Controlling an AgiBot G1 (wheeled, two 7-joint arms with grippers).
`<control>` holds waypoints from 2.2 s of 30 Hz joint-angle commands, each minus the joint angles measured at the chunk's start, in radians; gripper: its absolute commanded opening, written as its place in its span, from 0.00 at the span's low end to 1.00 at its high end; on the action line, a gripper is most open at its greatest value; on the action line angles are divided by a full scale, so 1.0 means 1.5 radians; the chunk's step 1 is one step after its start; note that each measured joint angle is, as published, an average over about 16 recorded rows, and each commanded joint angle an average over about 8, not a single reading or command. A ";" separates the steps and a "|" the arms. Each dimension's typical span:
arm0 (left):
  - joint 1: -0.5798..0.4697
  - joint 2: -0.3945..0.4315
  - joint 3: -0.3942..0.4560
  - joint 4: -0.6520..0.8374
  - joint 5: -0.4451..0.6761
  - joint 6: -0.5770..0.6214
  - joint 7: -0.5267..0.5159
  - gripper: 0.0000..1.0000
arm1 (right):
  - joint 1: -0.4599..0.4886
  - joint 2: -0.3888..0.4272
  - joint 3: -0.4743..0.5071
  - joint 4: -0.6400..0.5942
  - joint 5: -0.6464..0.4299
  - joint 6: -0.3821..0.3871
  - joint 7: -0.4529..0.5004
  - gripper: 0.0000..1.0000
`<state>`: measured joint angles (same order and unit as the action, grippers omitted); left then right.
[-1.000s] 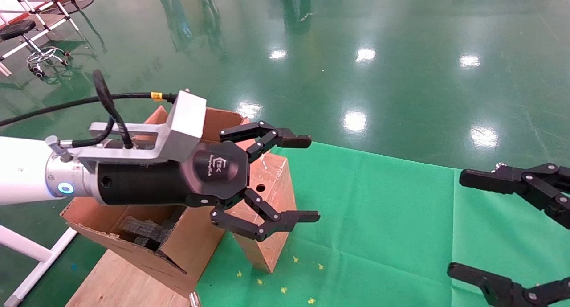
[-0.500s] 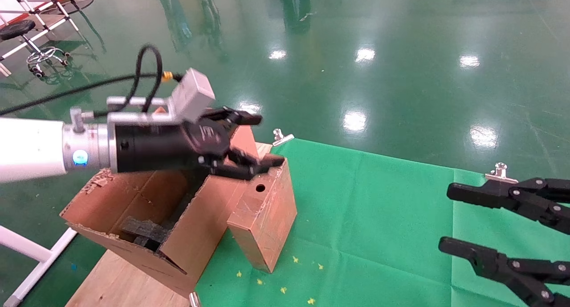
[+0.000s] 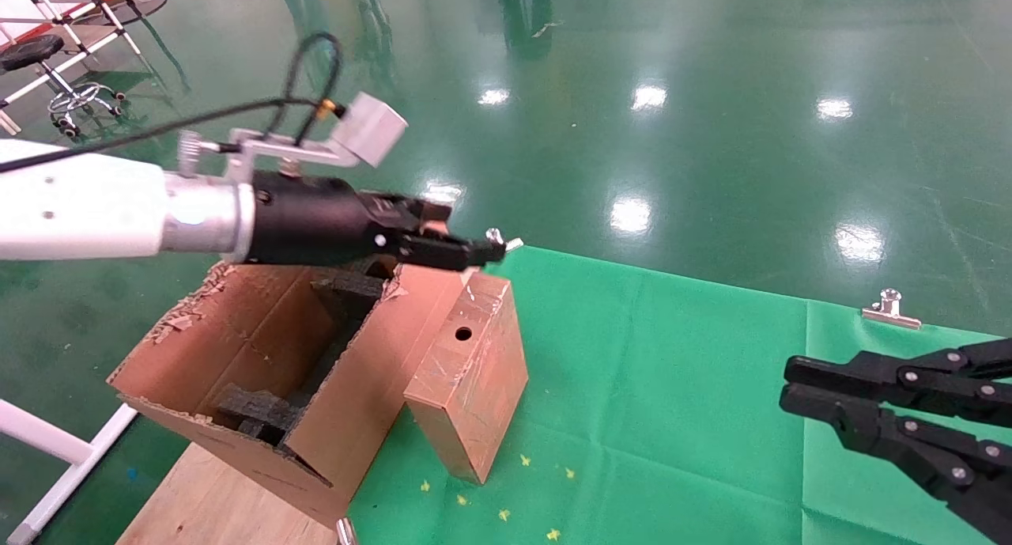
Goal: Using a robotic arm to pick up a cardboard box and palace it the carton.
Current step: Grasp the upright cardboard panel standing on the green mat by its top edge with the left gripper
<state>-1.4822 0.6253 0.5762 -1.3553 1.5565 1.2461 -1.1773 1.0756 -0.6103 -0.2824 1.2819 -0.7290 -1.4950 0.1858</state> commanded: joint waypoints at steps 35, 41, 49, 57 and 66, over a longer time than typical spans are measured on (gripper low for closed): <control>-0.082 0.121 0.150 -0.004 0.197 0.164 -0.263 1.00 | 0.000 0.001 -0.002 0.000 0.001 0.001 -0.001 0.00; -0.085 0.126 0.166 -0.005 0.207 0.173 -0.246 0.92 | 0.000 0.001 -0.002 0.000 0.001 0.001 -0.001 0.64; -0.086 0.126 0.166 -0.005 0.208 0.174 -0.247 0.00 | 0.000 0.001 -0.002 0.000 0.001 0.001 -0.001 1.00; -0.085 0.125 0.162 -0.005 0.205 0.171 -0.249 0.00 | 0.000 0.001 -0.002 0.000 0.001 0.001 -0.001 1.00; -0.083 0.124 0.160 -0.005 0.203 0.169 -0.251 0.00 | 0.000 0.001 -0.002 0.000 0.001 0.001 -0.001 1.00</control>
<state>-1.6072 0.8115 0.8160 -1.3629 1.8612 1.4995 -1.5536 1.0759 -0.6091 -0.2850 1.2815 -0.7270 -1.4934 0.1843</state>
